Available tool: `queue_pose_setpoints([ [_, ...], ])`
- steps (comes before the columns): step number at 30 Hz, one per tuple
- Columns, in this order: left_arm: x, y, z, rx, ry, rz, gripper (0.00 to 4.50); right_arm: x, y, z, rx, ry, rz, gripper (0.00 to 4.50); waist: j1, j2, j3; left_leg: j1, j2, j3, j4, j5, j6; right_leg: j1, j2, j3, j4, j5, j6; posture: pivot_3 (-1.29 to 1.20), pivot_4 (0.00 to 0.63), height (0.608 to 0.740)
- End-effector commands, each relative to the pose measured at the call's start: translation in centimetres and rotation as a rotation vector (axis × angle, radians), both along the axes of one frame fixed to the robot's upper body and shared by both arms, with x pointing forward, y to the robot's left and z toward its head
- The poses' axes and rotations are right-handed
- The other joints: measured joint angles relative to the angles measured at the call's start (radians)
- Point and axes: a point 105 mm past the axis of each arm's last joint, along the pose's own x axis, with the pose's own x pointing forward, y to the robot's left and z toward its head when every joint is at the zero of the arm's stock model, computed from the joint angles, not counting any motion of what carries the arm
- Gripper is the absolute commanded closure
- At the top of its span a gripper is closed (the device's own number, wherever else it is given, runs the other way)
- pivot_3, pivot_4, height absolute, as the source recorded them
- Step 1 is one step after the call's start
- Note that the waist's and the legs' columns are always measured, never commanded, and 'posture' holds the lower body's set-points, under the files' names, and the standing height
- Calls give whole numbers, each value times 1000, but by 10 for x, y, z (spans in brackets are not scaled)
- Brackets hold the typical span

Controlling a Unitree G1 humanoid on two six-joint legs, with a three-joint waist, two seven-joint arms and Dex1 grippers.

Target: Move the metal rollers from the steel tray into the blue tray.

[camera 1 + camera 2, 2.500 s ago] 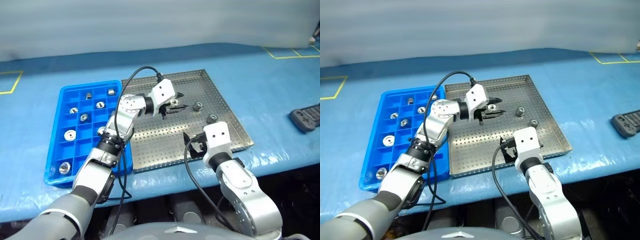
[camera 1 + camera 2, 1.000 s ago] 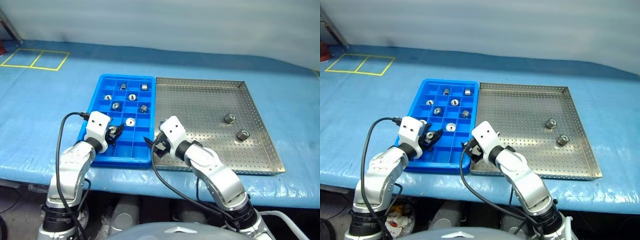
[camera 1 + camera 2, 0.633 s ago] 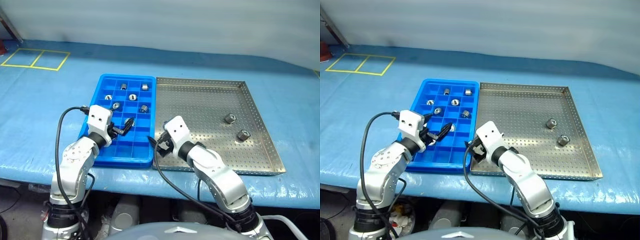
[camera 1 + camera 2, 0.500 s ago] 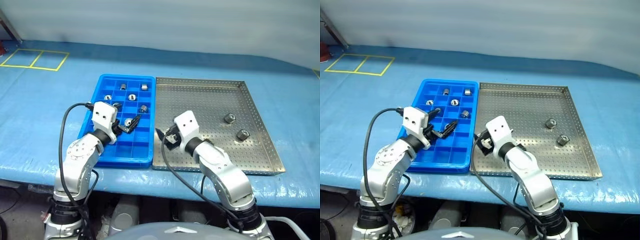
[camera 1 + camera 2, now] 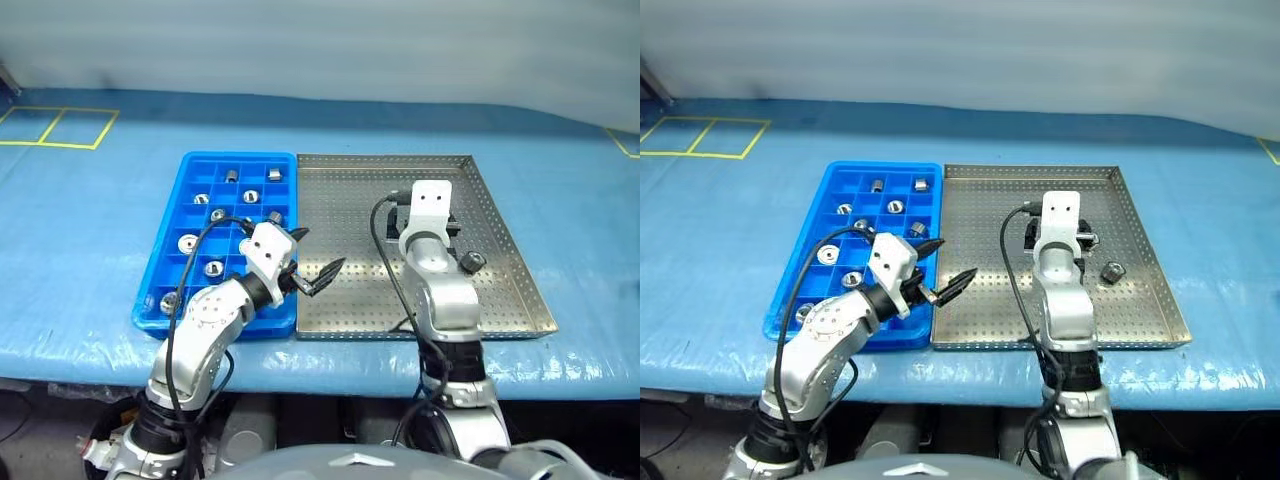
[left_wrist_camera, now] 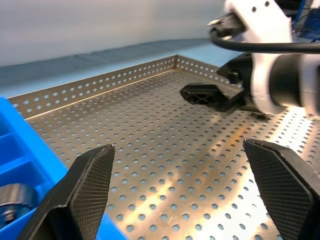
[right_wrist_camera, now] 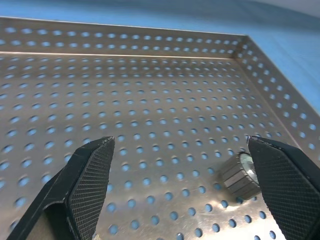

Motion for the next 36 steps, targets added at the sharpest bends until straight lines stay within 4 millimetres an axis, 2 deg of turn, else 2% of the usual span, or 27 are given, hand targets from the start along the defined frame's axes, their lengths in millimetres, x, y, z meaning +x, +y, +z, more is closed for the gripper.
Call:
queue_pose_setpoints([
  [1,-8,-13,7,-32,-21,-69,25,10,-24,4,36,-40,-155,0,-1,0,0,0,0,0,0,0,0,0,0,0,0,0,0,159,150,740],
  [9,-23,-24,2,-14,-6,-155,25,26,-56,-5,177,-50,-308,0,-3,1,1,0,-1,0,-1,0,0,0,1,1,0,0,0,188,150,740],
  [16,-30,-27,-1,-21,8,-182,25,37,-71,-14,207,-33,-359,0,-5,3,1,1,-1,0,-1,0,0,0,2,1,0,0,0,201,150,740],
  [25,-31,-26,-4,-17,10,-180,25,44,-68,-38,226,53,-322,0,-3,4,2,1,-1,1,-2,0,0,0,2,2,0,0,0,212,150,740],
  [28,-31,-27,-4,-17,11,-181,0,41,-69,-44,216,78,-339,594,-2,4,2,1,-1,1,-2,0,0,0,2,2,0,0,0,218,150,740],
  [34,-31,-26,-8,-8,24,-174,0,39,-62,-47,211,99,-326,2613,-1,4,2,1,0,1,-2,0,0,0,2,2,0,0,0,214,150,740],
  [36,-30,-24,-8,-4,25,-162,0,35,-59,-49,225,127,-332,2745,-1,4,2,1,0,1,-2,0,0,1,2,2,0,0,0,215,150,740],
])
